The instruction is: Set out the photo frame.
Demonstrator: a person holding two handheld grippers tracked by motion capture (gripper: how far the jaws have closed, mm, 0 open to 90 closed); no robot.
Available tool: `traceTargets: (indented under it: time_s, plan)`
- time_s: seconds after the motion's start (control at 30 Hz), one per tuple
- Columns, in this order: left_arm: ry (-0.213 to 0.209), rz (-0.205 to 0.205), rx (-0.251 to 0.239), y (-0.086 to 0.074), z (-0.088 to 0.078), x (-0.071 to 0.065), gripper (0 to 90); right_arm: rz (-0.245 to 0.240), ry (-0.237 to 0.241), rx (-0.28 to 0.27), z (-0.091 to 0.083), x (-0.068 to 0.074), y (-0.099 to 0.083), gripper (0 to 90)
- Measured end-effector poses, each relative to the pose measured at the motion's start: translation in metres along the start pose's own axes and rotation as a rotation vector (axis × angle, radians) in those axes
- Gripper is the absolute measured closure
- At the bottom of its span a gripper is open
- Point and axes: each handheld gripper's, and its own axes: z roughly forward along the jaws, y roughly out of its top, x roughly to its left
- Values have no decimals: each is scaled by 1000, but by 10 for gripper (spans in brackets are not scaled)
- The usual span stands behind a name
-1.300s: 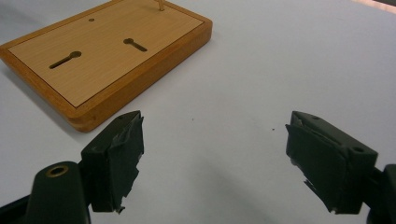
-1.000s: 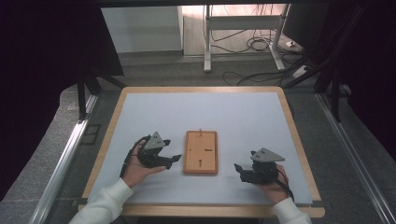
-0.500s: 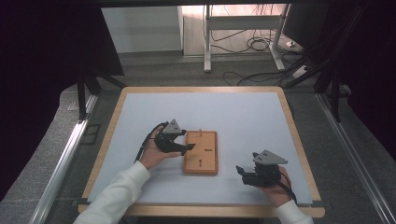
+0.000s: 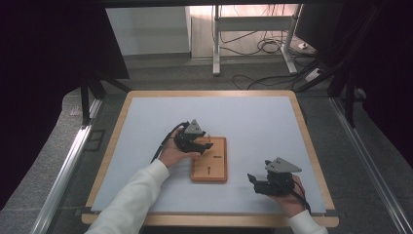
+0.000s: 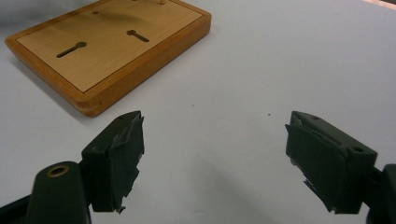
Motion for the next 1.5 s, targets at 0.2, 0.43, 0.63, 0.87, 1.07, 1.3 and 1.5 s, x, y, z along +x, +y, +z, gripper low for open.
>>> traceTargets:
  time_s: [0.2,0.43,0.63,0.87,1.07,1.3,1.5]
  plan:
    - [-19,-35,-28,4,10,6,614,0,-1,4,0,0,-1,194]
    - [-58,-46,-25,-2,17,11,750,4,2,8,1,0,-1,195]
    - [-80,-50,-36,-5,18,16,839,0,26,3,1,3,-1,195]
    - [-85,-41,-38,-5,18,17,846,-8,44,6,3,7,1,195]
    - [-82,-59,-25,-3,18,17,851,-9,47,8,3,8,1,194]
    - [-88,-111,22,4,19,17,851,-30,70,5,7,14,3,194]
    - [-91,-124,59,8,19,19,852,-126,138,-9,13,30,11,194]
